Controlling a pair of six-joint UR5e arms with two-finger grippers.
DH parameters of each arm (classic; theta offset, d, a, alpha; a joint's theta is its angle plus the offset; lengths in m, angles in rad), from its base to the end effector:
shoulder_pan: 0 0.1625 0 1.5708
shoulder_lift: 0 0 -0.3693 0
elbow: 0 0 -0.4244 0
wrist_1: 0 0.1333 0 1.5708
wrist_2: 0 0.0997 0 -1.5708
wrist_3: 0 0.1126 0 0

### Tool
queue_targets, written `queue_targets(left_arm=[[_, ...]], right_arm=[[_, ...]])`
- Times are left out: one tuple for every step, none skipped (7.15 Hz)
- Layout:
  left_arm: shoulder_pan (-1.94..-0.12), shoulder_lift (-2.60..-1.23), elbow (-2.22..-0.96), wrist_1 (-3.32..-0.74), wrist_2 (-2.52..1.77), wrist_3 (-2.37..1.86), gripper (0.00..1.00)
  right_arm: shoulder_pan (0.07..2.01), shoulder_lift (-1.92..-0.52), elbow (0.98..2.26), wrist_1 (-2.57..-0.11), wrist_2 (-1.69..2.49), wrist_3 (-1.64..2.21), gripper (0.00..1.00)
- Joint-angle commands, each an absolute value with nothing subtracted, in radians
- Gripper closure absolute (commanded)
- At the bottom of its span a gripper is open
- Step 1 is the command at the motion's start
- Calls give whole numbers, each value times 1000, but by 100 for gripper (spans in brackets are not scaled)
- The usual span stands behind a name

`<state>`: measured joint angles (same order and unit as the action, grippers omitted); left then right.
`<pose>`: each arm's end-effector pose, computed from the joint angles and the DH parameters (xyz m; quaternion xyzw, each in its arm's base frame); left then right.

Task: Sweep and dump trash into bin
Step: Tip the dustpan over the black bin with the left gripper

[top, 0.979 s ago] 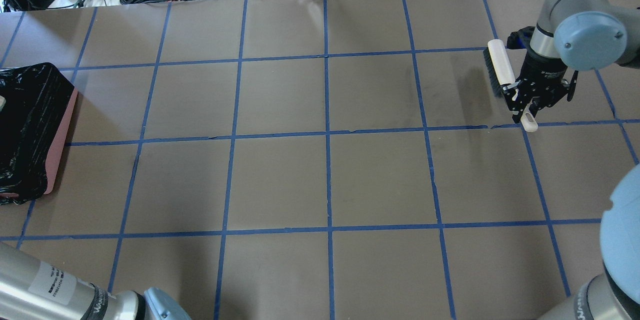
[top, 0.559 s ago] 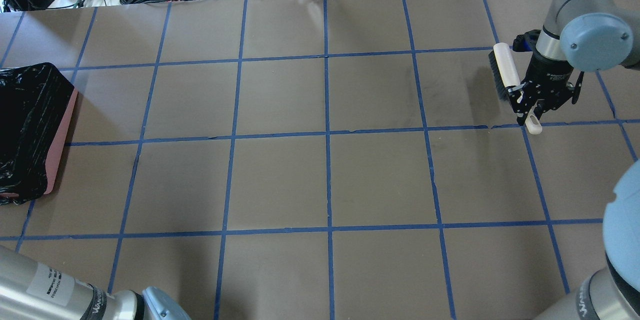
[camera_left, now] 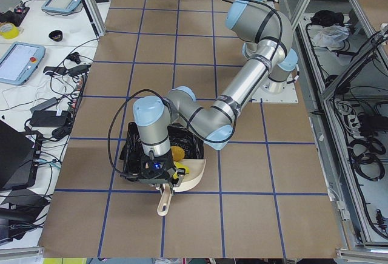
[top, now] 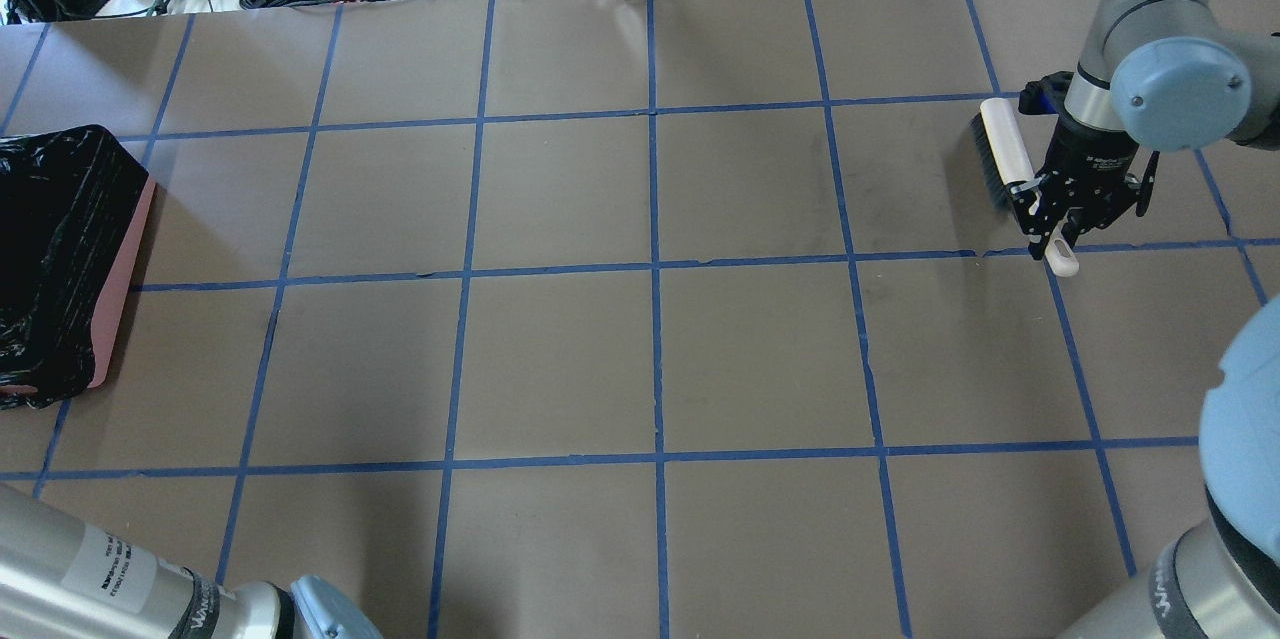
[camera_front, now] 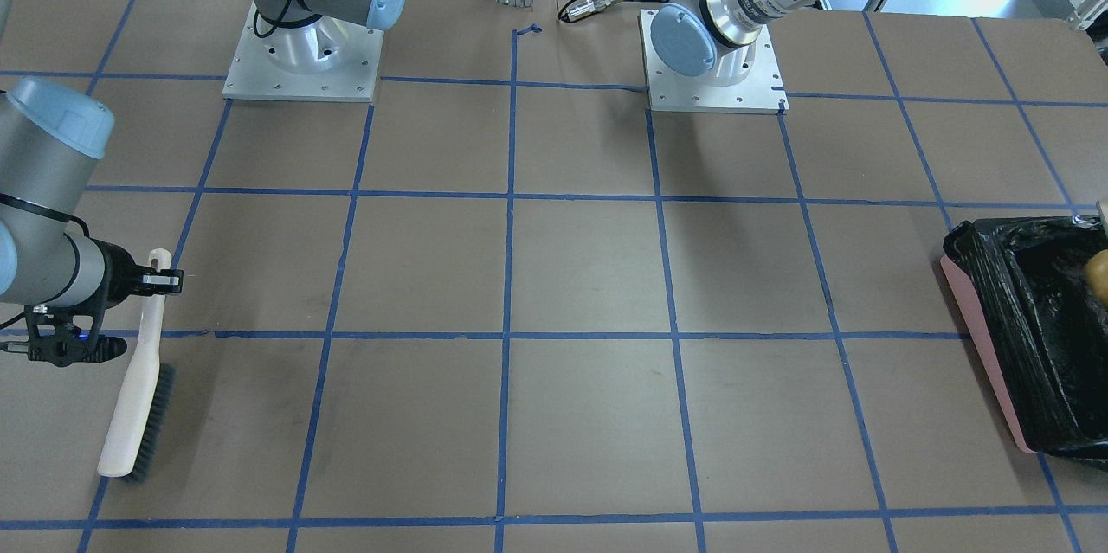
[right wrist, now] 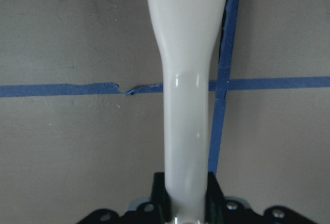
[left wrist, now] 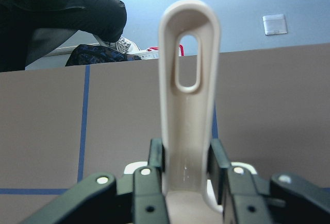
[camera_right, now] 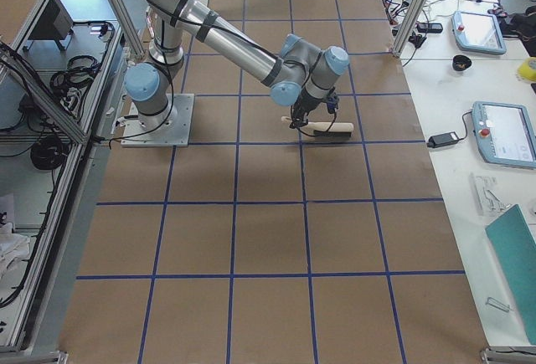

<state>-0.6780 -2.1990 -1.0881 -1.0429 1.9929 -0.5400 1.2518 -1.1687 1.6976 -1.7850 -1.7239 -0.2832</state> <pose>0.5433 -0.5495 0.3417 -0.6604 0.6979 -0.1468 0.2351 -0.0689 -0.5789 0.1515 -0.0056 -0.9848 -0.1716 0.0258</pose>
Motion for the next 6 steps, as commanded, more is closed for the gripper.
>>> queue_targets(left_arm=[[-719,-2207,-1083,-1014,2023,-567,100],[-745,-2204,-1086,-1009,2060,-572,100],[-762,-2198,-1091,-999,2115,-587,100],[-771,-2194,-1103,-950,2124,-588,100],[-775,-2188,-1135,-880,2143,-563,100],[-787,-2183,-1167,-814,2151,-522,100]], right_arm=[[1252,-1167,1706,-1787,-1724,-281,86],[1252,-1167,1704,-1789,-1727,-284,85],[1252,-1167,1701,-1790,-1729,-282,85],[1252,-1170,1701,-1792,-1730,-287,85],[1252,-1170,1701,-1793,-1730,-287,85],[1252,-1170,1701,-1798,-1730,-287,86]])
